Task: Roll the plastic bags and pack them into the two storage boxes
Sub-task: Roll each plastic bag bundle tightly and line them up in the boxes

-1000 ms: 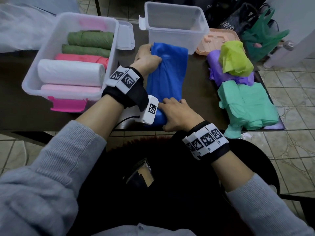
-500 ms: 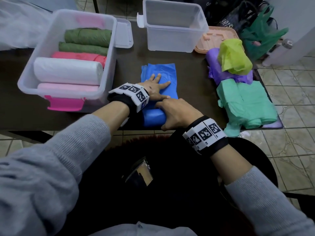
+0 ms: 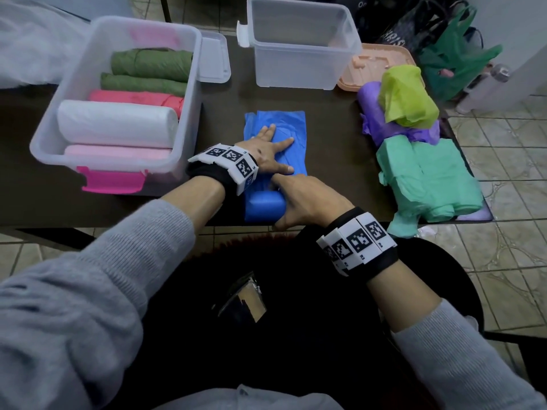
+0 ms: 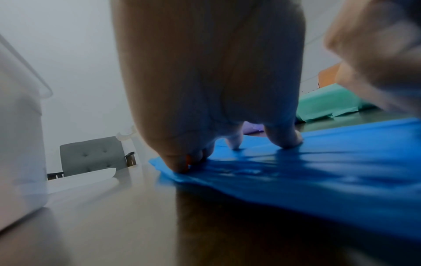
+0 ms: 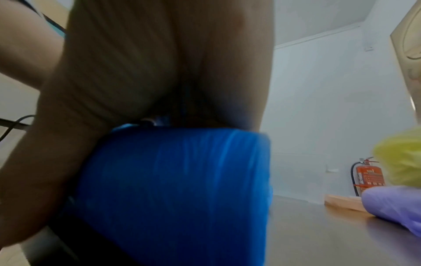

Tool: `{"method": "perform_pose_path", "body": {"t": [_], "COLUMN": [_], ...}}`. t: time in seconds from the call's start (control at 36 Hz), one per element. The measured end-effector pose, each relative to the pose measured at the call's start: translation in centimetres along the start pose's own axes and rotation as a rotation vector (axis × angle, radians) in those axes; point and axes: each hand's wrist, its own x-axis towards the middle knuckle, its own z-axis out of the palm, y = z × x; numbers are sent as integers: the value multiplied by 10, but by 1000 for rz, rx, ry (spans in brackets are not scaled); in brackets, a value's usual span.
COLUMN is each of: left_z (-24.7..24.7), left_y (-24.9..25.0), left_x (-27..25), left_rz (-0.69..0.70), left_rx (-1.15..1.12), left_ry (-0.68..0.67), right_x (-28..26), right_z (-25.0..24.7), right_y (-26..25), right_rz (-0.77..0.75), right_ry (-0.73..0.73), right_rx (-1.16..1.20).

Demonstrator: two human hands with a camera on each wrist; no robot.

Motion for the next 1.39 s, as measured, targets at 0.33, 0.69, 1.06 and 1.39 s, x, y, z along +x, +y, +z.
{"method": "perform_pose_path", "body": {"t": [0.33,0.69,1.06,1.39], "left_z": [-3,-14,-26,-20], "left_y": [2,0,12,10], "left_x": [0,-9,-52,-82], "left_rz": [-25,-9,6,17], "left_rx": [5,-135,-404,-262], "left_ry": [-5,73,400,114], "right_x": [-10,-1,7,16], "right_z": [4,-3,-7,2], "right_y": [10,23,33,40], "right_rz": [7,7,77,71], "right_ry": [90,104,98,225], "right_rx": [219,225,399,486]}}
